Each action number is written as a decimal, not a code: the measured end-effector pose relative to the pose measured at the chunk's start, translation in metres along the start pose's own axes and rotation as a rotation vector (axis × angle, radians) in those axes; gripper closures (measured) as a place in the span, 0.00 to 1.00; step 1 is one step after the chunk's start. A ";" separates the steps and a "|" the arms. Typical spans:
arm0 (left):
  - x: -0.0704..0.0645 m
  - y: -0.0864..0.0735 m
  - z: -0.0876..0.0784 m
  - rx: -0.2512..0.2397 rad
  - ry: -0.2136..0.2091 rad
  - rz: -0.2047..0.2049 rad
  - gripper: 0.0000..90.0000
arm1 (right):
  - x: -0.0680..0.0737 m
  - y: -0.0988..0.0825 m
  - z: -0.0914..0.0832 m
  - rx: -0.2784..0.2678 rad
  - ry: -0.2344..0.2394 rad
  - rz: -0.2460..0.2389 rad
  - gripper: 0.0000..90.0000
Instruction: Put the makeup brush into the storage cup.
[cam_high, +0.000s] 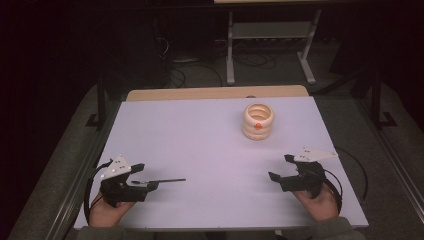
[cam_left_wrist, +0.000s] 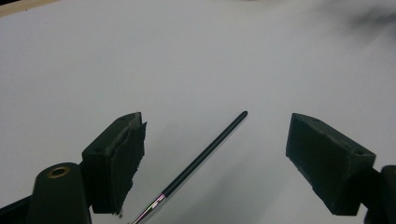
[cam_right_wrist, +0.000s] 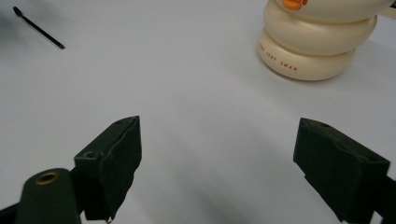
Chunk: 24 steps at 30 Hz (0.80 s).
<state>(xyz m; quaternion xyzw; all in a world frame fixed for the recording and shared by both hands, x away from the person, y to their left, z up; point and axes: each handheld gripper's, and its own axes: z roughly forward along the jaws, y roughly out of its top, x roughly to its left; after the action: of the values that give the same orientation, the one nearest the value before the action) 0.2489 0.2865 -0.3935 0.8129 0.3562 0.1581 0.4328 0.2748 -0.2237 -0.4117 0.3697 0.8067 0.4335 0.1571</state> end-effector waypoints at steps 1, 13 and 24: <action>0.001 0.000 0.000 -0.001 -0.001 0.002 0.21 | 0.000 0.000 0.000 0.000 0.000 0.000 0.16; 0.003 0.000 0.000 -0.007 -0.017 0.008 0.21 | 0.000 0.000 0.002 0.011 0.018 0.000 0.17; 0.001 0.001 0.000 -0.009 -0.032 0.029 0.22 | 0.003 0.001 0.001 0.004 0.024 -0.004 0.17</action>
<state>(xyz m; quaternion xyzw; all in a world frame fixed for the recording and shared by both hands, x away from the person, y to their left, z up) 0.2502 0.2863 -0.3927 0.8185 0.3368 0.1526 0.4397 0.2738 -0.2207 -0.4110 0.3631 0.8100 0.4361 0.1478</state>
